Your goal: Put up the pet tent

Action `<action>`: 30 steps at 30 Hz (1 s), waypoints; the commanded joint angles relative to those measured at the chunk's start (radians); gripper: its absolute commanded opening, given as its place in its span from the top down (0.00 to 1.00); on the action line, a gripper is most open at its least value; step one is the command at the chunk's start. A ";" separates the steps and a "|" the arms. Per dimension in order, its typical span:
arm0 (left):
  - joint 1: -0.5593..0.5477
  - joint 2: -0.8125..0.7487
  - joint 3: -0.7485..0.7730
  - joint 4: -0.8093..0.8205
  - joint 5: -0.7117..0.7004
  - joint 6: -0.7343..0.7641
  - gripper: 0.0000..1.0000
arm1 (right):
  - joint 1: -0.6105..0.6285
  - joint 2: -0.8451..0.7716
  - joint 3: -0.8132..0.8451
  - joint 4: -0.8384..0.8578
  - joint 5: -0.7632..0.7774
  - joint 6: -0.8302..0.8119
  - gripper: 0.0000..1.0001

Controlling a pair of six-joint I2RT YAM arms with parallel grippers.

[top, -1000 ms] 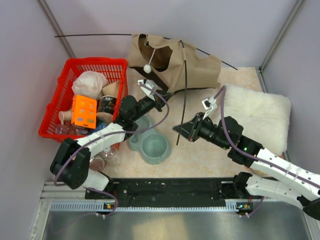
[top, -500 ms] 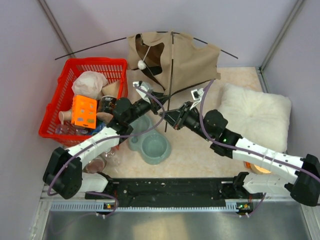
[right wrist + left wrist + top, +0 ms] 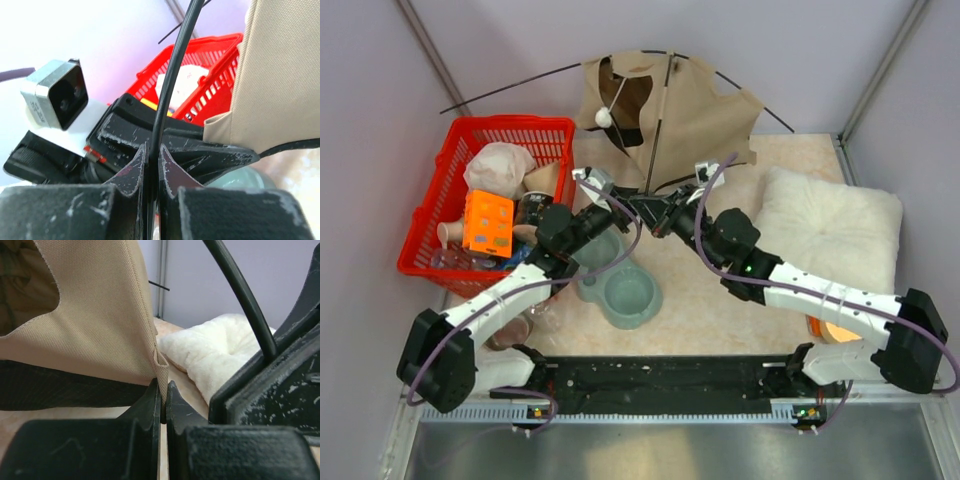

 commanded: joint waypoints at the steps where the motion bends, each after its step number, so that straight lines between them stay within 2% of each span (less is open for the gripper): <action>1: -0.017 -0.032 -0.077 -0.116 0.143 -0.049 1.00 | -0.033 0.026 0.134 0.320 0.250 -0.148 1.00; 13: -0.017 -0.105 -0.154 -0.188 0.135 -0.026 1.00 | -0.037 0.110 0.229 0.435 0.408 -0.295 1.00; 30: -0.019 -0.174 -0.242 -0.279 0.088 0.060 1.00 | -0.059 0.164 0.333 0.461 0.411 -0.325 1.00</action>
